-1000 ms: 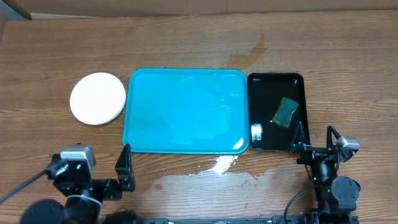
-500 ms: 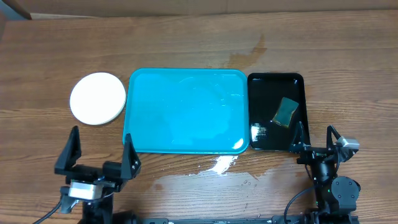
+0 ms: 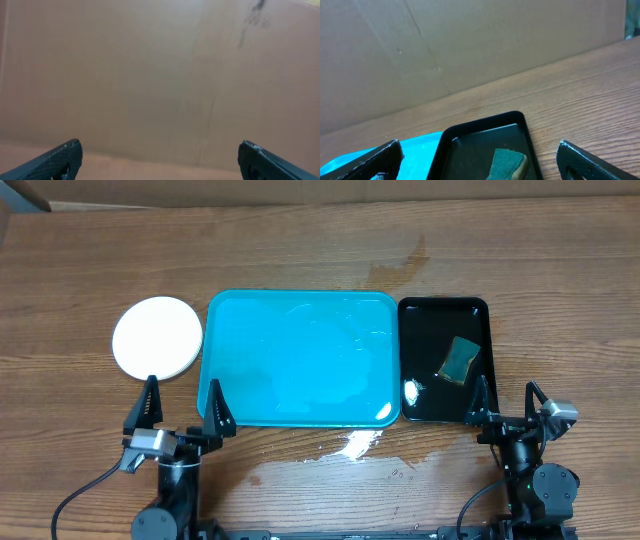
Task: Clean dirty plates on tray and stack at the side
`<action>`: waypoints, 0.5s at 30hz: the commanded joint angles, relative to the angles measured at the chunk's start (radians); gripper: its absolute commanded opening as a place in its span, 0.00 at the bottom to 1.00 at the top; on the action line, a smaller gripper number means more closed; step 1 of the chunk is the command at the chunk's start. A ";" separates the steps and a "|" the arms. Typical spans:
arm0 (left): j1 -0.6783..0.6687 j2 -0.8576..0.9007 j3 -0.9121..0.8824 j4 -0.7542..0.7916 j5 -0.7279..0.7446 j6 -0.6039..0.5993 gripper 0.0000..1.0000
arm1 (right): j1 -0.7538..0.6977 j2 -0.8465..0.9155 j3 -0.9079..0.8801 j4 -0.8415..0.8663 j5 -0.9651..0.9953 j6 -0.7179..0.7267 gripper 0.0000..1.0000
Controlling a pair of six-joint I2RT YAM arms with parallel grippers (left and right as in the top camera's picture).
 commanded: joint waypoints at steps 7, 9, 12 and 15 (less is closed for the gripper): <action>-0.007 -0.013 -0.013 -0.393 -0.105 -0.049 1.00 | -0.003 -0.010 -0.010 0.006 -0.005 0.004 1.00; -0.007 -0.012 -0.013 -0.441 -0.109 -0.048 1.00 | -0.003 -0.010 -0.010 0.006 -0.005 0.004 1.00; -0.014 -0.013 -0.013 -0.441 -0.110 -0.049 1.00 | -0.003 -0.010 -0.010 0.006 -0.005 0.004 1.00; -0.029 -0.012 -0.013 -0.442 -0.110 -0.049 1.00 | -0.003 -0.010 -0.010 0.006 -0.005 0.004 1.00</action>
